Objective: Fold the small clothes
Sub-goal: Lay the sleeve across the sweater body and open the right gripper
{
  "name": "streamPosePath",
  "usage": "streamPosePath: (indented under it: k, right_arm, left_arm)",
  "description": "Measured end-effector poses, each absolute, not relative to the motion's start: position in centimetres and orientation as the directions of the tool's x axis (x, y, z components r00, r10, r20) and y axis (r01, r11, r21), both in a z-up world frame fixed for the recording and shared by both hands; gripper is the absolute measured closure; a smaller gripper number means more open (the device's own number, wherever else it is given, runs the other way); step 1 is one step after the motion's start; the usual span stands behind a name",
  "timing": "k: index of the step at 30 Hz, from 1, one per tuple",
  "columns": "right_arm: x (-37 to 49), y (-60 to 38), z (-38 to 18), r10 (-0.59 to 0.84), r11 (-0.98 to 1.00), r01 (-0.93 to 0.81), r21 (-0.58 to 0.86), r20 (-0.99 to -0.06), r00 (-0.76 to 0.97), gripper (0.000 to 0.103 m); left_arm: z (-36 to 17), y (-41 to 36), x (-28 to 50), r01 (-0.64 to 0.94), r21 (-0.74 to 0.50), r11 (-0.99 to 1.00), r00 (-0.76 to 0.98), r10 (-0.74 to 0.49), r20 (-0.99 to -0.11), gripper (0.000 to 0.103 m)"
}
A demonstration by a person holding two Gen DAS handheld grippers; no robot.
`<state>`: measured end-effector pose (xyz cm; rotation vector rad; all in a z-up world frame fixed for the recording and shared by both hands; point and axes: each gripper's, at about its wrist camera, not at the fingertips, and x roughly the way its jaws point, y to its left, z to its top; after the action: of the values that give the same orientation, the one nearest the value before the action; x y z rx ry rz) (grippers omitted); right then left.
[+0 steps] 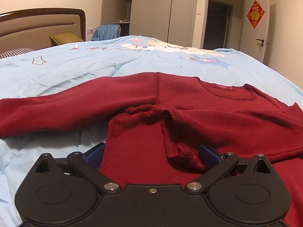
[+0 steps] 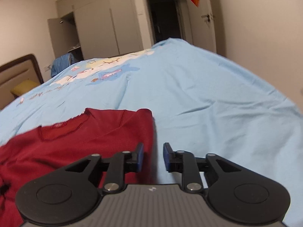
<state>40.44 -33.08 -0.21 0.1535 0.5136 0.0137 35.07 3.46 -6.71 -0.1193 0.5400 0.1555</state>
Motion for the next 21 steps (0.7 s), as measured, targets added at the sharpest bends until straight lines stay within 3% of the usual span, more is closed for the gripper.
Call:
streamPosePath:
  k: [2, 8, 11, 16, 18, 19, 21]
  right_arm:
    - [38.1, -32.9, 0.0, 0.034, 0.998, -0.003, 0.065, -0.476, 0.879, 0.063]
    - [33.9, -31.2, -1.8, -0.014, 0.981, -0.083, -0.175, -0.492, 0.871, 0.059]
    - [35.0, -30.1, -2.4, 0.011, 0.980, -0.107, -0.167, -0.495, 0.869, 0.056]
    - [37.7, -28.9, -2.8, -0.049, 0.984, -0.036, -0.173, -0.464, 0.885, 0.059]
    - [37.9, -29.3, -2.6, -0.032, 0.991, -0.028, -0.129, -0.440, 0.897, 0.066]
    - [37.8, -29.3, -2.6, -0.025, 0.991, -0.034, -0.129, -0.432, 0.901, 0.091]
    - [37.7, -29.1, -2.8, -0.030, 0.987, -0.042, -0.156, -0.432, 0.902, 0.096]
  left_arm:
    - [-6.7, 3.4, 35.0, -0.178, -0.074, 0.981, 0.848, 0.115, -0.518, 0.000]
    - [-6.9, 3.6, 34.9, -0.178, -0.082, 0.981, 0.852, 0.112, -0.512, 0.000]
    - [-6.9, 3.5, 35.0, -0.178, -0.082, 0.981, 0.852, 0.112, -0.512, 0.000]
    - [-6.9, 3.6, 34.9, -0.178, -0.086, 0.980, 0.853, 0.110, -0.511, 0.000]
    - [-6.9, 3.6, 34.9, -0.178, -0.086, 0.980, 0.853, 0.110, -0.510, 0.000]
    - [-6.9, 3.6, 34.9, -0.178, -0.086, 0.980, 0.853, 0.110, -0.510, 0.000]
    - [-6.9, 3.6, 34.9, -0.178, -0.085, 0.980, 0.853, 0.111, -0.509, 0.000]
